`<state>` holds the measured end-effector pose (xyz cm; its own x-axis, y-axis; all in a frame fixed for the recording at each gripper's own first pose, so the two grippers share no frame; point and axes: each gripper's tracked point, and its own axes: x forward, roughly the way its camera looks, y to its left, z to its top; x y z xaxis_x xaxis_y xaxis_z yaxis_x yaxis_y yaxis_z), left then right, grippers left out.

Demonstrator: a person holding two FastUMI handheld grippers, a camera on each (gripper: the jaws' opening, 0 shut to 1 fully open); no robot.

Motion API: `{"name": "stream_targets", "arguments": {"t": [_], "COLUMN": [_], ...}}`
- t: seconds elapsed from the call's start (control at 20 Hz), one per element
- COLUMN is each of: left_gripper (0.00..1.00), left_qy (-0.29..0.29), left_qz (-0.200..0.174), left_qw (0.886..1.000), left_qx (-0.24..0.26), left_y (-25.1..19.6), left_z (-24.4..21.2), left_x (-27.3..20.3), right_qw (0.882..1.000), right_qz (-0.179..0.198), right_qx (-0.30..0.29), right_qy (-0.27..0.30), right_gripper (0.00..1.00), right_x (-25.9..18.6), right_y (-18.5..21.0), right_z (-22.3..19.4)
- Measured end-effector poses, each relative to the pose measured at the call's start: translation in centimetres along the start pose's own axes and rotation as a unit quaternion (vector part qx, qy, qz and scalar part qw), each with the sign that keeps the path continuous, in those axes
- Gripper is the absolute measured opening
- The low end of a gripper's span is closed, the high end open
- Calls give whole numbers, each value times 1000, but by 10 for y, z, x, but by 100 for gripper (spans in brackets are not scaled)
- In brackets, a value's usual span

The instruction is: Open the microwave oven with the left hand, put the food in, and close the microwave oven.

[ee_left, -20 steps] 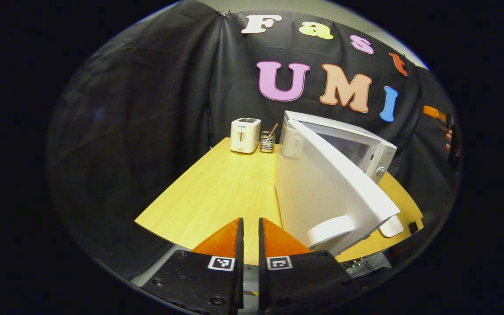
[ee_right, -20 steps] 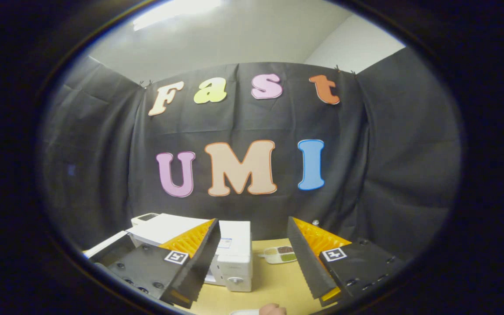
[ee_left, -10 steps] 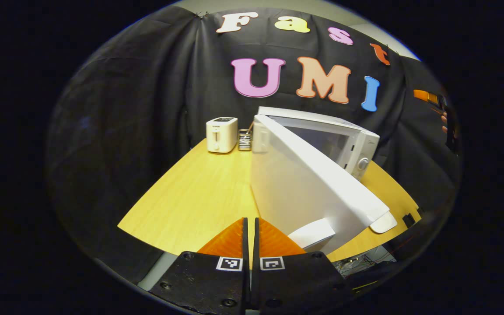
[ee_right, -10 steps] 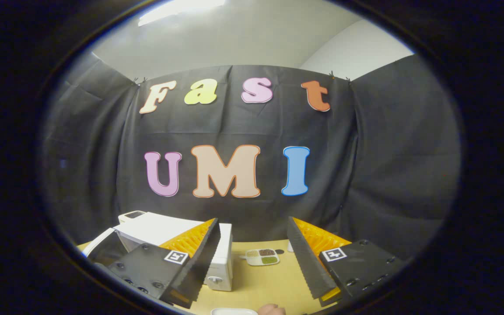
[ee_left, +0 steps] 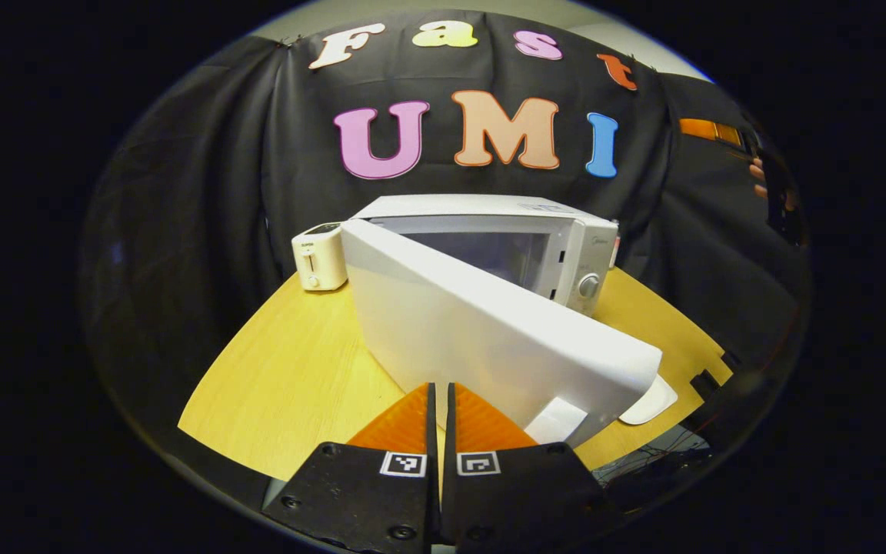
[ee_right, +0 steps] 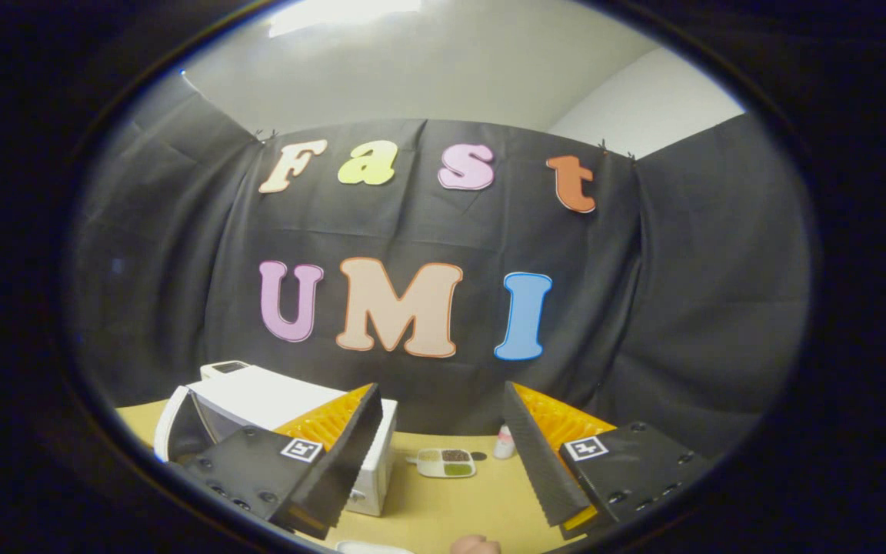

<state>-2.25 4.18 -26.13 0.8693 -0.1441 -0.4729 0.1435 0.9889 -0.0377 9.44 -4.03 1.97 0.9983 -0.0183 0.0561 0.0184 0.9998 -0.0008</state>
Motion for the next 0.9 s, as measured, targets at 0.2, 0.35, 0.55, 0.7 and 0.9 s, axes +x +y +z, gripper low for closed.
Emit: {"name": "stream_targets", "arguments": {"t": [0.2, 0.35, 0.55, 0.7, 0.9], "left_gripper": [1, 0, 0, 0, 0], "left_qy": [4, 3, 0, 2, -10], "left_qz": [-3, -8, -12, -15, -26], "left_qw": [1000, 1000, 999, 999, 1000], "left_qx": [20, 22, 33, 32, 6], "left_y": [-28, -50, -68, -78, -91], "left_z": [13, 22, 40, 51, 77], "left_x": [28, 47, 76, 98, 125], "right_qw": [1000, 1000, 1000, 1000, 1000], "right_qz": [5, 8, 15, 20, 21], "right_qx": [-2, -10, -13, -5, -5], "right_qy": [2, 0, -5, -3, -4], "right_gripper": [97, 96, 96, 96, 96], "right_x": [13, 21, 29, 34, 39], "right_y": [-24, -40, -53, -60, -72], "right_z": [-4, -9, -12, -14, -18]}}
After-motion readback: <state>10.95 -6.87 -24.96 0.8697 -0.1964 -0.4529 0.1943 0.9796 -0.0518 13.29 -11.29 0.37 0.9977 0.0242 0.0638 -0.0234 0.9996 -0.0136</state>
